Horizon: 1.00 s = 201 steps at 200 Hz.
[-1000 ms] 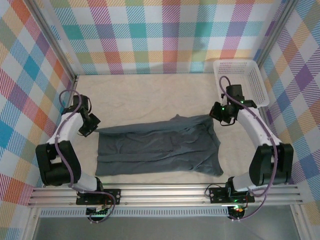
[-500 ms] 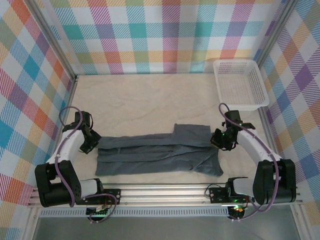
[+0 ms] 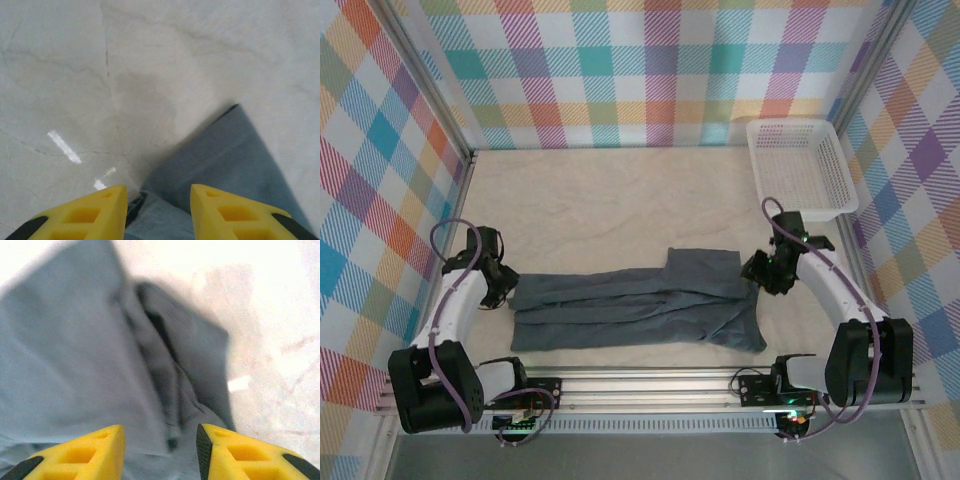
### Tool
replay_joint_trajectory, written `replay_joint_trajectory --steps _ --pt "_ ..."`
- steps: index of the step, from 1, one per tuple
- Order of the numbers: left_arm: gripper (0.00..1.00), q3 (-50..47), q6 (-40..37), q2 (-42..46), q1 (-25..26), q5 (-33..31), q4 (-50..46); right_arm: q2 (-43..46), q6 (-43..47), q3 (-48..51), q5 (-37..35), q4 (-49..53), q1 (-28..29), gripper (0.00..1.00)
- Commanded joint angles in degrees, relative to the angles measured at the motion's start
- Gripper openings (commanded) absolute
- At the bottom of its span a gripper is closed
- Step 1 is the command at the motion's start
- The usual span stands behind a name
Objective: Fold the inside-out t-shirt
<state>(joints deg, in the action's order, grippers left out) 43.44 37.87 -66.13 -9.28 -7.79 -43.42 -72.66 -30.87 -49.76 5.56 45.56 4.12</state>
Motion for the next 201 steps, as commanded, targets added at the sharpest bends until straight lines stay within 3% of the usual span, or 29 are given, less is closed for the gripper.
replay_joint_trajectory --steps 1,44,70,113,129,147,160,181,201 --pt "0.38 5.0 -3.0 2.3 2.0 0.7 0.7 -2.1 1.6 -6.4 -0.8 -1.6 0.0 0.44" --pt "0.44 7.2 -9.3 3.2 10.0 11.8 7.4 -16.7 3.2 -12.8 -2.9 -7.1 1.3 0.59" --pt "0.52 3.8 -12.1 6.5 12.2 17.2 13.2 -24.1 4.5 -15.5 -2.5 -9.6 2.8 0.60" --pt "0.53 3.0 -12.7 6.1 12.6 16.9 12.3 -33.5 3.4 -18.9 -3.4 -11.6 4.3 0.56" --pt "0.53 2.8 -12.3 6.4 12.7 15.6 11.7 -34.9 2.9 -18.6 -1.7 -12.7 4.6 0.46" --pt "0.55 2.7 -11.5 6.7 12.7 13.3 11.1 -35.1 2.8 -18.4 -0.3 -12.8 4.8 0.16" --pt "0.56 2.6 -11.6 6.4 12.7 12.9 10.9 -33.2 3.3 -18.5 0.8 -12.6 4.9 0.01" --pt "0.57 2.5 -12.0 6.2 12.7 13.8 11.7 -25.9 4.9 -18.4 3.3 -10.0 5.0 0.00" --pt "0.57 3.4 -13.0 5.8 12.7 14.0 12.2 -12.7 3.9 -11.5 5.0 -9.1 6.1 0.00"
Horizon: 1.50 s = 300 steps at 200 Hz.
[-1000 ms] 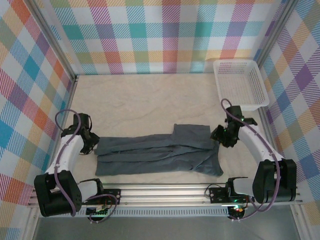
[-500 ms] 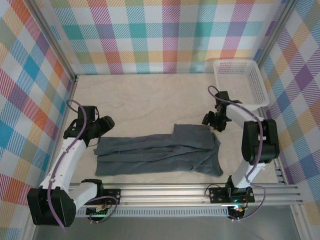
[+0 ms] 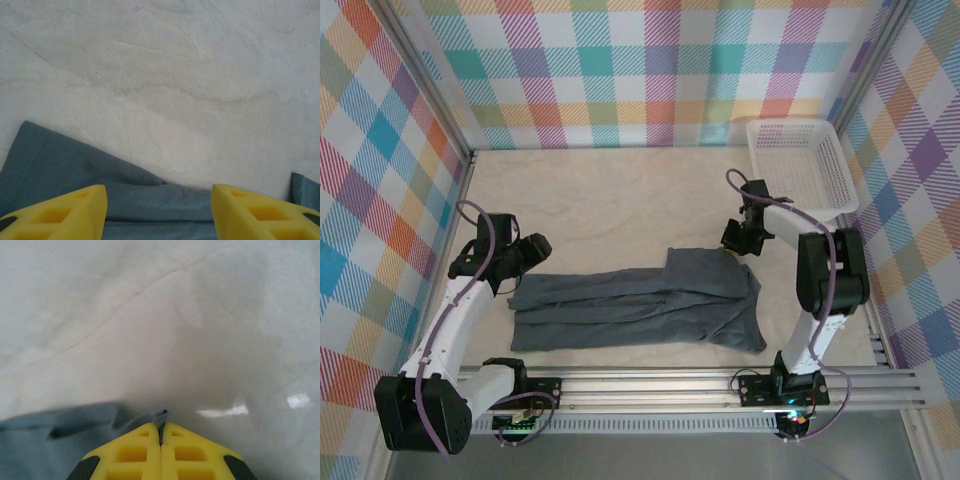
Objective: Fold the inside-out t-shirt
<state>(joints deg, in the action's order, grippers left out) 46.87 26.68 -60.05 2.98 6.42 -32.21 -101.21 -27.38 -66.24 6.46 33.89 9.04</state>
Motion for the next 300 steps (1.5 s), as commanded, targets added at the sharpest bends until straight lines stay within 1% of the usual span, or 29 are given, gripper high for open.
replay_joint_trajectory --steps 1,20,32,47,52,58,62,69,76,86,98,113,132,148,160,174,184,205,217,235,247,261,280,291,300 --pt "0.57 0.0 -1.9 -0.3 0.4 -0.2 1.0 16.5 0.2 5.6 4.0 2.7 1.3 0.00" --pt "0.58 1.2 -2.4 -1.3 0.5 -1.3 1.1 32.4 -4.9 17.8 1.5 4.9 4.6 0.00" --pt "0.58 1.6 -2.3 -2.0 0.5 -1.4 1.6 43.8 -9.7 26.6 1.5 5.9 7.5 0.00" --pt "0.58 1.7 -2.1 -3.0 0.4 -1.0 2.2 57.6 -15.9 34.9 0.3 10.3 9.1 0.00" --pt "0.58 1.7 -2.1 -3.3 0.5 -0.9 2.3 61.7 -17.2 36.5 -0.2 12.3 9.1 0.10" --pt "0.58 1.7 -2.0 -3.6 0.5 -0.7 2.5 66.0 -18.6 37.8 -1.1 14.0 9.1 0.29" --pt "0.58 1.8 -1.9 -3.7 0.5 -0.7 2.5 68.3 -19.3 38.5 -0.8 14.1 9.1 0.38" --pt "0.58 1.7 -1.9 -3.9 0.6 -0.6 2.6 71.5 -19.7 38.9 -0.8 13.3 9.1 0.47" --pt "0.58 1.9 -1.8 -4.1 0.6 -0.5 2.8 72.6 -20.0 38.2 -1.7 12.7 9.2 0.53" --pt "0.58 2.4 -2.0 -4.2 0.6 -0.4 2.4 71.0 -18.3 35.9 -2.8 10.4 9.1 0.54" --pt "0.58 2.7 -2.1 -4.0 0.7 -0.3 2.1 64.7 -15.3 32.6 -1.4 5.9 9.1 0.53" --pt "0.58 2.7 -2.0 -3.4 1.0 -0.2 2.1 52.6 -11.7 27.9 1.9 1.3 9.6 0.53" --pt "0.59 2.1 -1.6 -2.4 1.3 -0.3 2.2 36.4 -7.3 20.6 2.9 -0.1 10.7 0.54" --pt "0.59 1.5 -1.0 -1.8 1.6 -0.3 2.2 25.6 -3.9 15.5 2.9 -1.4 12.0 0.55" --pt "0.59 1.3 -0.5 -1.7 1.8 -0.5 1.8 19.8 -2.8 13.6 2.2 -3.2 12.4 0.57" --pt "0.59 0.9 -0.6 -1.3 1.8 -0.4 1.5 15.1 -2.3 12.9 2.0 -6.4 12.5 0.58" --pt "0.59 0.4 -0.5 -0.9 1.8 -0.5 1.7 12.5 -2.3 12.2 3.7 -8.0 12.5 0.54" --pt "0.59 -0.5 -0.5 -0.3 1.9 -0.6 2.0 9.8 -4.3 11.1 7.9 -10.3 13.7 0.38" --pt "0.60 -1.1 -0.3 -0.5 1.9 -0.7 2.4 9.2 -4.9 10.7 8.3 -10.2 14.9 0.30" --pt "0.60 -1.6 0.1 -1.0 1.9 -0.6 2.9 9.5 -5.5 10.6 7.9 -8.7 15.7 0.10" --pt "0.60 -1.8 0.1 -1.4 1.9 -0.6 3.0 11.0 -5.9 11.2 8.2 -8.1 15.7 0.00" --pt "0.60 -1.7 -0.1 -1.7 2.0 -0.8 3.0 14.2 -6.2 12.0 9.3 -6.9 15.9 0.00" --pt "0.60 -1.6 -0.2 -1.9 2.0 -1.1 3.0 20.2 -7.9 15.0 10.4 -5.5 17.6 0.00" --pt "0.60 -1.7 -0.2 -2.1 2.0 -1.1 3.2 23.7 -9.6 17.4 11.9 -4.3 19.4 0.00" --pt "0.60 -1.6 -0.2 -2.3 2.0 -0.9 3.2 26.5 -11.1 19.7 12.8 -3.8 22.1 0.00"
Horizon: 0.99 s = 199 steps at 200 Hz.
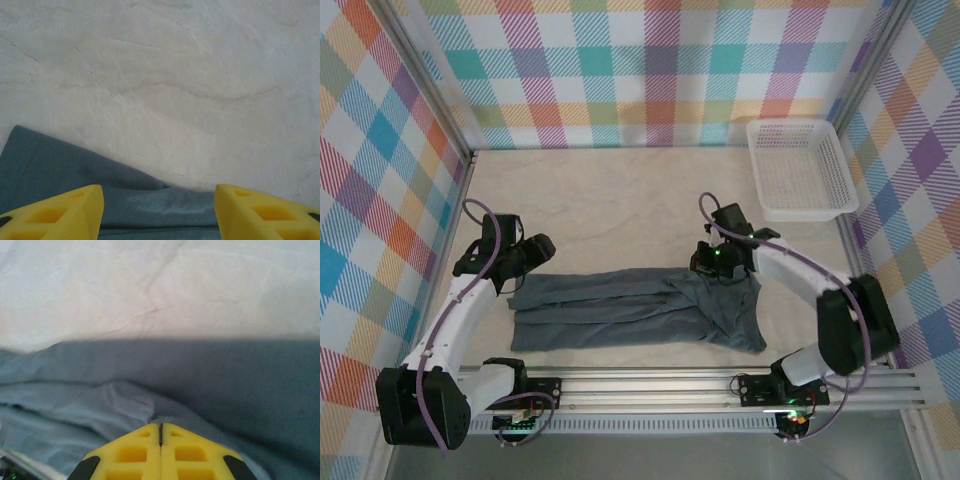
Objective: Fold the inside-out t-shirt
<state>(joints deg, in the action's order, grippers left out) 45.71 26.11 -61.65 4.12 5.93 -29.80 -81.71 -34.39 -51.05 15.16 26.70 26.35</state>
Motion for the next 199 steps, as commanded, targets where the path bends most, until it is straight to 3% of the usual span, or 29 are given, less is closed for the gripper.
replay_joint_trajectory --steps 1,17,28,51,65,81,87,97,104,110,122,134,199 --pt "0.60 -0.3 0.5 -0.7 0.9 -0.4 0.8 7.3 -4.2 4.8 4.3 3.4 5.2 0.00" --pt "0.60 -0.3 0.5 -1.4 0.9 -0.1 1.2 11.0 -7.8 9.4 6.7 2.7 11.0 0.00" --pt "0.60 -0.4 0.7 -2.0 1.0 0.2 1.6 12.3 -9.7 11.2 10.1 1.5 13.7 0.15" --pt "0.61 -0.1 1.7 -3.0 1.5 -0.2 1.6 15.7 -9.9 9.1 14.0 3.6 14.9 0.36" --pt "0.61 0.2 1.7 -3.0 1.9 -1.1 1.2 19.2 -7.3 5.9 9.7 7.5 14.5 0.47" --pt "0.61 0.6 2.3 -3.3 2.5 -2.0 0.3 22.2 -6.2 4.0 -2.6 11.1 12.4 0.54" --pt "0.57 0.8 2.9 -3.5 3.0 -2.1 -0.5 22.4 -6.8 4.0 -7.3 12.4 11.1 0.53" --pt "0.42 1.4 4.6 -4.2 4.6 -2.9 -2.2 21.3 -8.4 4.4 -14.1 14.5 8.0 0.47" --pt "0.19 1.8 6.4 -5.2 6.2 -3.9 -4.0 19.9 -9.2 4.8 -16.7 15.3 5.6 0.40" --pt "0.00 2.2 8.0 -6.1 7.6 -4.7 -5.7 18.6 -9.4 5.4 -18.0 15.5 3.3 0.27" --pt "0.00 3.4 10.5 -9.5 10.2 -5.4 -9.1 15.8 -9.1 6.3 -19.2 14.5 -0.5 0.08" --pt "0.00 4.5 12.2 -13.5 12.5 -6.5 -11.8 12.9 -7.8 7.2 -19.1 12.7 -3.2 0.01" --pt "0.00 5.7 18.2 -26.7 13.7 -9.0 -8.6 -4.4 -1.4 3.7 -15.2 9.0 -5.7 0.00"
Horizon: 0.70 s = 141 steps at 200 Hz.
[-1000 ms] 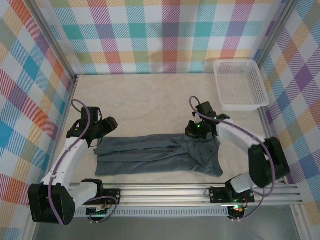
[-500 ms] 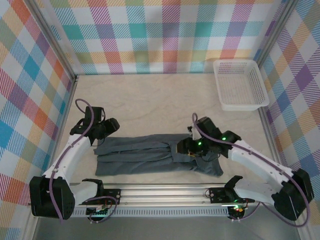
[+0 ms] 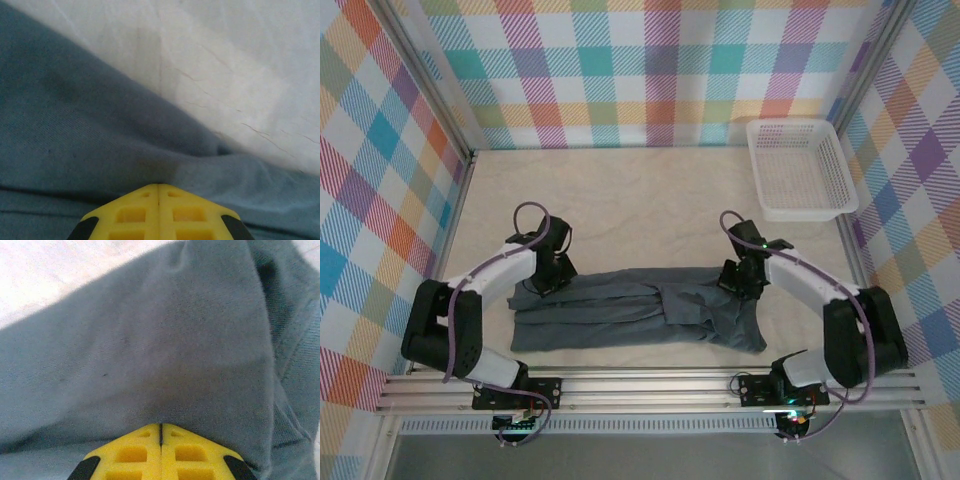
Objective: Fold the inside-out t-shirt
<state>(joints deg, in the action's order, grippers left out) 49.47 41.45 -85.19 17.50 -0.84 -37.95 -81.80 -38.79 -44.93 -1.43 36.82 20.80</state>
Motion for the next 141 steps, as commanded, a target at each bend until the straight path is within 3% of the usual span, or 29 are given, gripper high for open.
replay_joint_trajectory --steps 1,42,64,89,121,141 --pt "0.00 1.9 2.8 -3.4 0.3 -2.3 -0.3 -4.6 3.0 -2.5 1.4 -1.2 -0.1 0.00" --pt "0.00 7.8 4.0 -15.3 -0.1 -6.1 7.5 -13.4 4.6 -4.7 5.2 -3.6 -0.1 0.00" --pt "0.00 18.9 3.3 -26.6 -1.7 -7.0 8.8 -17.2 6.0 -8.3 8.8 -2.1 -0.1 0.00" --pt "0.00 38.5 0.9 -39.6 -3.3 -4.9 9.2 -19.0 7.9 -11.3 16.7 -1.4 1.3 0.00" --pt "0.00 65.3 -0.4 -53.9 -3.3 -2.5 5.9 -20.6 8.1 -11.5 26.1 -0.7 11.5 0.00" --pt "0.00 73.9 0.1 -57.8 -3.2 0.1 6.7 -22.8 11.6 -13.5 27.0 1.2 21.1 0.00"
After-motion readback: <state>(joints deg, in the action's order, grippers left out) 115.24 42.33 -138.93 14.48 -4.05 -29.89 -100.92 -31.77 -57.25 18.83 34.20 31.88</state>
